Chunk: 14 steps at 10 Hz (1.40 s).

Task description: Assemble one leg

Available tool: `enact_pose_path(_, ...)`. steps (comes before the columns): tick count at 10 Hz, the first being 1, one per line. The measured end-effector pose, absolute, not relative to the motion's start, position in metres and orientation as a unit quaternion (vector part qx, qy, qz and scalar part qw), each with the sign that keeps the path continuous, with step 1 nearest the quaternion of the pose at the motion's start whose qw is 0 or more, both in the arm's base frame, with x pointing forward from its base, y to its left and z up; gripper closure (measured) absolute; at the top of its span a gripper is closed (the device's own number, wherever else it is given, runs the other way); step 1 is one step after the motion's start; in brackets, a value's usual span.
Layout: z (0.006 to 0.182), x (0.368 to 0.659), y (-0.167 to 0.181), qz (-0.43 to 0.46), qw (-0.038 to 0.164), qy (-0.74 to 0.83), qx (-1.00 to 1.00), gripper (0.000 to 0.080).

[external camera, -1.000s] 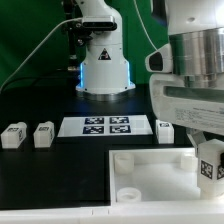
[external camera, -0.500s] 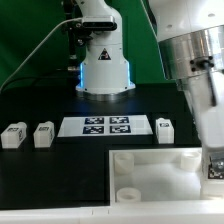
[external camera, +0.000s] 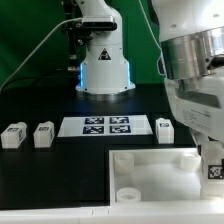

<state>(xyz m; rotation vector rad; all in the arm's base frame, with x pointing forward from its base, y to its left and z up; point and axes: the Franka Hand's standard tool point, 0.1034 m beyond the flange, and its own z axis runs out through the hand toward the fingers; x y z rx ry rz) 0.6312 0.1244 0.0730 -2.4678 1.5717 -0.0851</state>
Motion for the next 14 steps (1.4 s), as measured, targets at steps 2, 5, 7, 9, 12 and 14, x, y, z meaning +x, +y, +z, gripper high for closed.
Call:
enact_pose_path(2, 0.072, 0.631, 0.125, -0.043, 0.094, 0.436, -0.894, 0.0151)
enact_pose_path(5, 0.071, 0.631, 0.122, -0.056, 0.082, 0.302, -0.948, 0.015)
enact_pose_path(7, 0.072, 0.636, 0.119, -0.07, 0.057, 0.174, -0.981, 0.015)
enact_pose_path(9, 0.071, 0.635, 0.118, -0.07, 0.058, 0.177, -0.98, 0.0275)
enact_pose_path(12, 0.07, 0.634, 0.115, -0.062, 0.065, 0.287, -0.954, 0.0498)
enact_pose_path(14, 0.07, 0.634, 0.112, -0.056, 0.069, 0.379, -0.921, 0.0498)
